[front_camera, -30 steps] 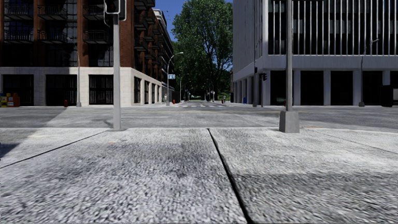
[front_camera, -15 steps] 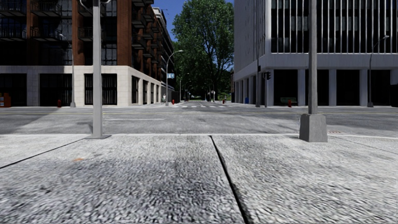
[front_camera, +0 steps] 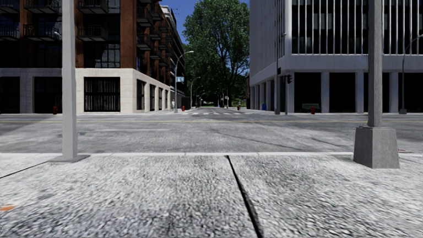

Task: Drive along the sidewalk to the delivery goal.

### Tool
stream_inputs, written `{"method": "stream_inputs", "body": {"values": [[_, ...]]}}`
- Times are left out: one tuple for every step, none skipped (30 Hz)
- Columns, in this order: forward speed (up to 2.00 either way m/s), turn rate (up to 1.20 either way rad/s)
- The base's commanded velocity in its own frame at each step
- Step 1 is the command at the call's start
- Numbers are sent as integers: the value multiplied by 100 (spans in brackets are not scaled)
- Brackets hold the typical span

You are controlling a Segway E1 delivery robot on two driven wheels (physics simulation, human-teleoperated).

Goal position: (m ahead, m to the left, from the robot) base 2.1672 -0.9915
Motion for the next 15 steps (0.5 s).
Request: {"method": "stream_inputs", "body": {"values": [[169,0],[169,0],[148,-20],[137,-65],[119,-91],[101,-120],[87,-120],[87,-120],[73,-120],[63,-120],[48,-120],[35,-120],[21,-120],[21,-120],[6,-120]]}}
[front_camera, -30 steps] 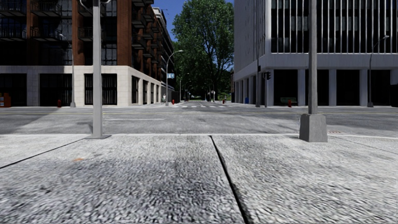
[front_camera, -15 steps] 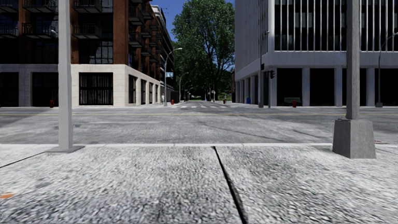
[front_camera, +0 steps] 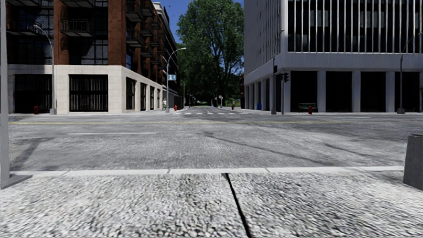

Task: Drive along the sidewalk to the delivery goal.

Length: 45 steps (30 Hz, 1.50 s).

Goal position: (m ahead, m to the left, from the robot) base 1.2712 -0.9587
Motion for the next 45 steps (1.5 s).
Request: {"method": "stream_inputs", "body": {"values": [[0,-120],[0,-120],[0,-120],[0,-120],[0,-111],[0,-111],[0,-7],[0,0],[0,0],[0,0],[0,0],[0,0],[0,0],[0,0],[0,0],[0,0],[0,0],[0,0],[0,0],[0,0],[0,0],[0,0],[0,0],[0,0],[0,0],[0,0],[0,0],[0,0],[0,0],[0,0],[0,0],[0,0],[0,0],[0,0],[0,0],[0,0],[0,0],[0,0],[0,0],[0,-2],[0,-80],[0,-98],[0,-120],[0,-120],[0,-120]]}}
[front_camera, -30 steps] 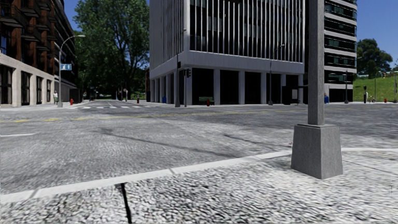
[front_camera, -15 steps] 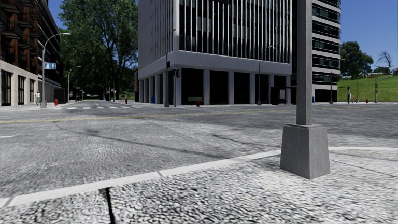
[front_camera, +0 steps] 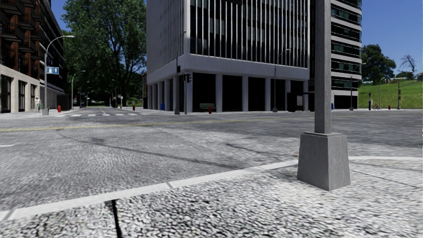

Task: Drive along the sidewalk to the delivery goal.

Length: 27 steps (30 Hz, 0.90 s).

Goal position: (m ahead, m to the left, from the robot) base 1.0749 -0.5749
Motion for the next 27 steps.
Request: {"method": "stream_inputs", "body": {"values": [[0,-120],[0,-120],[0,-120],[0,-120],[0,-120],[0,-120],[0,-120],[0,-120],[0,-120],[0,-120],[0,-120],[0,-120],[0,-120],[0,-120],[0,-120],[0,-120],[0,-120],[0,-120],[0,-120],[0,-120],[0,-120],[0,-120],[0,-81],[66,-5],[144,0],[200,0],[200,0]]}}
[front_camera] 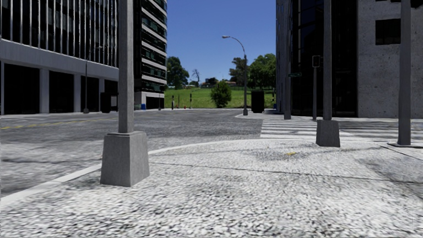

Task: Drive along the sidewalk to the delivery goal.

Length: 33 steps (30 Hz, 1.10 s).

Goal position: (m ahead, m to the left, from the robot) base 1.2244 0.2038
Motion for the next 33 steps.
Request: {"method": "stream_inputs", "body": {"values": [[200,0],[200,0],[200,0],[200,0],[200,0],[200,0],[200,0],[200,0],[200,0],[200,0],[200,0],[200,0],[200,0],[200,0],[200,0],[200,0],[200,0],[200,0],[200,0],[200,0],[200,0],[198,0],[188,0],[182,0],[180,0],[180,0],[180,0],[180,0],[179,0],[179,0],[179,0],[179,0],[179,0]]}}
